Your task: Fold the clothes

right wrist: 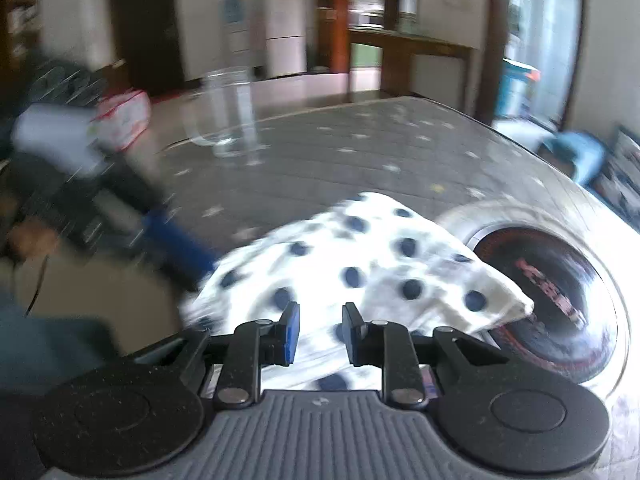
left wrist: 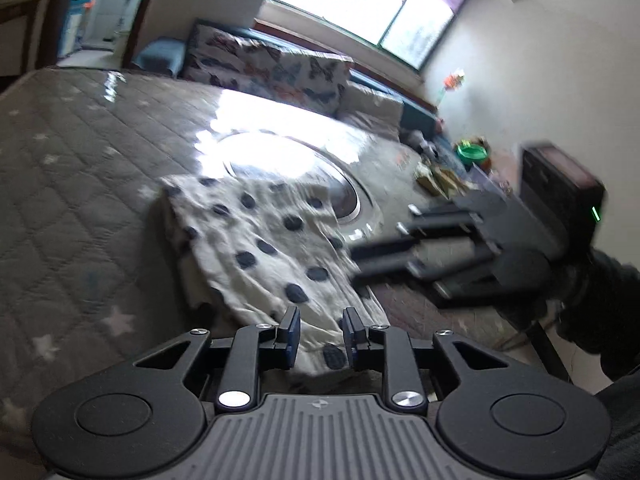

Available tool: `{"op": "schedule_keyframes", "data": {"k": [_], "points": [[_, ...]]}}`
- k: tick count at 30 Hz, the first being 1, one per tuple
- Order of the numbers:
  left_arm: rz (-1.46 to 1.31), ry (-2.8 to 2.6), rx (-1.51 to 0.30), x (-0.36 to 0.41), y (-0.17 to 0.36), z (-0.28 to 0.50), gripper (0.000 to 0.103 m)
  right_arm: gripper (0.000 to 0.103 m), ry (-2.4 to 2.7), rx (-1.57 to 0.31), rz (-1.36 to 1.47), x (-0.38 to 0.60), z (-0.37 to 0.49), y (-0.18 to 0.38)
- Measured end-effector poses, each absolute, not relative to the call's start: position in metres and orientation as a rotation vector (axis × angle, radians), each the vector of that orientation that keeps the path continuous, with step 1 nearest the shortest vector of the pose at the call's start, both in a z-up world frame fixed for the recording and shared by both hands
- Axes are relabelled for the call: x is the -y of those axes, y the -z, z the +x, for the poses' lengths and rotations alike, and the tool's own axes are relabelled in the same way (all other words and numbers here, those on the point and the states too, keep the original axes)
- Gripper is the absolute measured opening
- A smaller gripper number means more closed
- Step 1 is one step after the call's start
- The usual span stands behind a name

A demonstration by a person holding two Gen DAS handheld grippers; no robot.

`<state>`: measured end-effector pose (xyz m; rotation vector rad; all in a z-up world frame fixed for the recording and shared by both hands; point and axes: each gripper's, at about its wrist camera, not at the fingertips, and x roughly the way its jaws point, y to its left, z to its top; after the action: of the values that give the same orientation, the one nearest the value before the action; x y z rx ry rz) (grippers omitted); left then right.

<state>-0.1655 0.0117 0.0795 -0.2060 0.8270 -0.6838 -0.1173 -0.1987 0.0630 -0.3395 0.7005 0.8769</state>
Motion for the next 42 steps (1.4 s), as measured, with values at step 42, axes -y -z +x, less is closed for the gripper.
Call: {"op": "schedule_keyframes", "data": {"k": [42], "points": [[-0.158, 0.731, -0.936, 0.016, -0.056, -0.154, 0.034, 0.035, -0.823, -0.723, -0.232, 0.17, -0.004, -0.04]]}}
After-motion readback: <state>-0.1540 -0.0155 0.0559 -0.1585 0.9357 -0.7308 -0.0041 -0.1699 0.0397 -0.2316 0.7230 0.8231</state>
